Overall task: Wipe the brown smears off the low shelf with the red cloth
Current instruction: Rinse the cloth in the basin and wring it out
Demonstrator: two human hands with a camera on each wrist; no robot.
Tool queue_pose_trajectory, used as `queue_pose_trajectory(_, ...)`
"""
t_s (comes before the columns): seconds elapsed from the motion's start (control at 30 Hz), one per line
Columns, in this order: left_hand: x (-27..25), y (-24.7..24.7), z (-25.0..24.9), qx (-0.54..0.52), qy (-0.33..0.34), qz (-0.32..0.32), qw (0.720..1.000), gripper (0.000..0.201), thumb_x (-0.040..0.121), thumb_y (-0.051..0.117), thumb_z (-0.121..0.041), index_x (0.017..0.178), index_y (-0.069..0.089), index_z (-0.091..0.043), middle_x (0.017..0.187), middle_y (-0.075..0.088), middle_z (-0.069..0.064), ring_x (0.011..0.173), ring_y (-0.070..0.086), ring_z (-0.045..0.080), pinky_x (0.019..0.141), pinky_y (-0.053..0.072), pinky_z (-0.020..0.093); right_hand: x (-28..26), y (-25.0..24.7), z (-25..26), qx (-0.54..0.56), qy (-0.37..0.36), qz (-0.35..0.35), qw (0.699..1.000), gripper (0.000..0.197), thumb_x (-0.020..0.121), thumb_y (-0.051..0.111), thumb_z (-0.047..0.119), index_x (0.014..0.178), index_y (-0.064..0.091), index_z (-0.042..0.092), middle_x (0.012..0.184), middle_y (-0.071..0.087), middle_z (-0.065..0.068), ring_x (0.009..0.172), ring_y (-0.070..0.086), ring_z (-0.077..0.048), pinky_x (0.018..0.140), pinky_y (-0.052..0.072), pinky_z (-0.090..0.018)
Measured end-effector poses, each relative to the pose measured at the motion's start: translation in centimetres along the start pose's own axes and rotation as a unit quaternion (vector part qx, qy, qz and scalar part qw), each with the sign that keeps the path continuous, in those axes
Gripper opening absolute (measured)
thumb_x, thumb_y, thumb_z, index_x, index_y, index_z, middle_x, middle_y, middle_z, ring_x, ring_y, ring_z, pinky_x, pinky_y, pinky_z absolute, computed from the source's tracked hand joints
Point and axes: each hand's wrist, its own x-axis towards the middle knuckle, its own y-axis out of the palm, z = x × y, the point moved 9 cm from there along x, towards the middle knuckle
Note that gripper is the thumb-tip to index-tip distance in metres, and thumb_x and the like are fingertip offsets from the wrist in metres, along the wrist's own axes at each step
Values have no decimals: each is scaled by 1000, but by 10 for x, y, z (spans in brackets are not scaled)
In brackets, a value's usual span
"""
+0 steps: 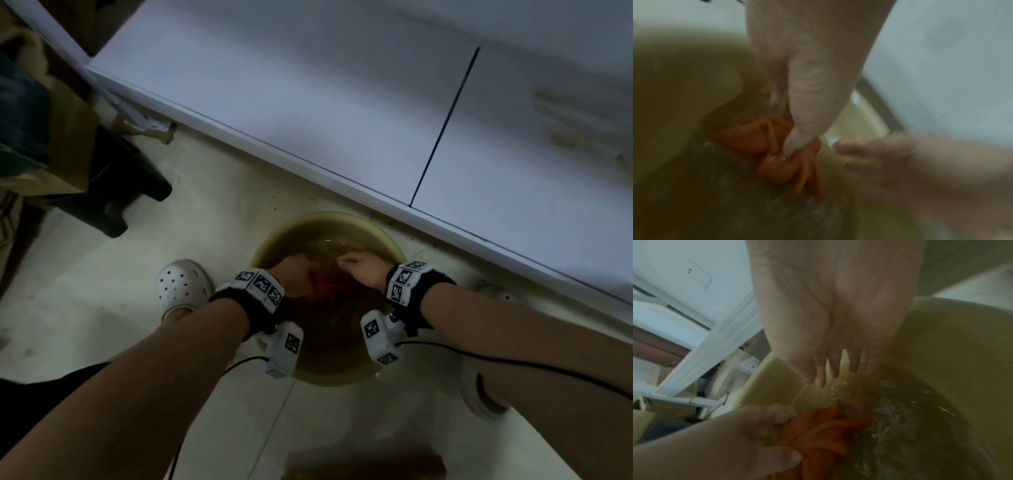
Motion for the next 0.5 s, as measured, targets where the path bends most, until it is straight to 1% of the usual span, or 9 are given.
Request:
queue_pose_trajectory(0.03, -9, -4, 0, -69, 0, 10, 998, 42, 92, 56, -24, 133, 52, -18, 130, 54, 8, 118, 52, 26, 99, 43, 33, -3, 1, 5, 27, -5, -2, 1000, 39, 100, 40, 33, 133, 54, 17, 142, 48, -3, 129, 45, -22, 112, 33, -31)
queue_pose_trajectory(0.07, -17, -7, 2, -156, -6, 21, 988, 43, 90, 59, -16, 133, 52, -17, 128, 56, 7, 116, 55, 25, 100, 45, 33, -7, 1, 9, 50, -10, -5, 999, 40, 100, 40, 35, 132, 55, 17, 141, 49, -3, 129, 46, -22, 112, 33, -33)
queue_pose_trajectory(0.1, -25, -8, 3, -256, -8, 33, 966, 42, 89, 59, -8, 130, 54, -14, 126, 59, 9, 112, 57, 24, 101, 47, 36, -12, 1, 14, 67, -15, -8, 998, 41, 100, 38, 37, 131, 56, 17, 140, 50, -3, 128, 47, -22, 112, 33, -33)
queue_pose_trajectory(0.17, -38, -11, -1, -439, 5, 55, 897, 32, 89, 56, 3, 119, 58, -10, 117, 63, 13, 105, 62, 24, 98, 51, 38, -22, 2, 21, 92, -19, -14, 996, 44, 101, 34, 41, 129, 57, 16, 136, 53, -4, 124, 50, -24, 109, 36, -34)
queue_pose_trajectory(0.2, -44, -13, -4, -502, 16, 58, 863, 29, 89, 54, 5, 113, 58, -10, 113, 64, 12, 104, 63, 25, 96, 52, 38, -27, 2, 22, 109, -18, -17, 994, 47, 100, 32, 44, 129, 56, 16, 135, 54, -7, 123, 52, -26, 108, 37, -35)
queue_pose_trajectory(0.27, -56, -20, -11, -578, 38, 50, 814, 24, 90, 52, 7, 106, 59, -11, 108, 66, 10, 105, 64, 26, 94, 54, 35, -37, 1, 22, 149, -8, -23, 988, 55, 98, 30, 51, 130, 55, 14, 131, 57, -13, 119, 55, -30, 107, 40, -42)
queue_pose_trajectory(0.33, -66, -26, -16, -634, 48, 30, 771, 23, 91, 50, 6, 106, 58, -9, 105, 66, 10, 103, 65, 26, 90, 56, 33, -48, -3, 20, 202, 6, -42, 979, 57, 97, 32, 53, 125, 58, 11, 125, 60, -17, 114, 58, -32, 104, 43, -45)
queue_pose_trajectory(0.43, -79, -35, -17, -703, 45, -26, 709, 21, 92, 47, 8, 105, 58, -6, 100, 65, 11, 92, 65, 21, 76, 60, 26, -67, 0, 20, 346, 24, -46, 937, 47, 97, 41, 47, 122, 55, 10, 122, 59, -16, 105, 60, -29, 91, 52, -39)
queue_pose_trajectory(0.5, -85, -39, -18, -735, 41, -61, 674, 22, 92, 45, 10, 102, 59, -4, 98, 65, 14, 90, 65, 23, 75, 60, 28, -78, 2, 25, 388, 12, -38, 921, 45, 97, 39, 47, 120, 53, 12, 112, 60, -14, 92, 60, -25, 85, 52, -38)
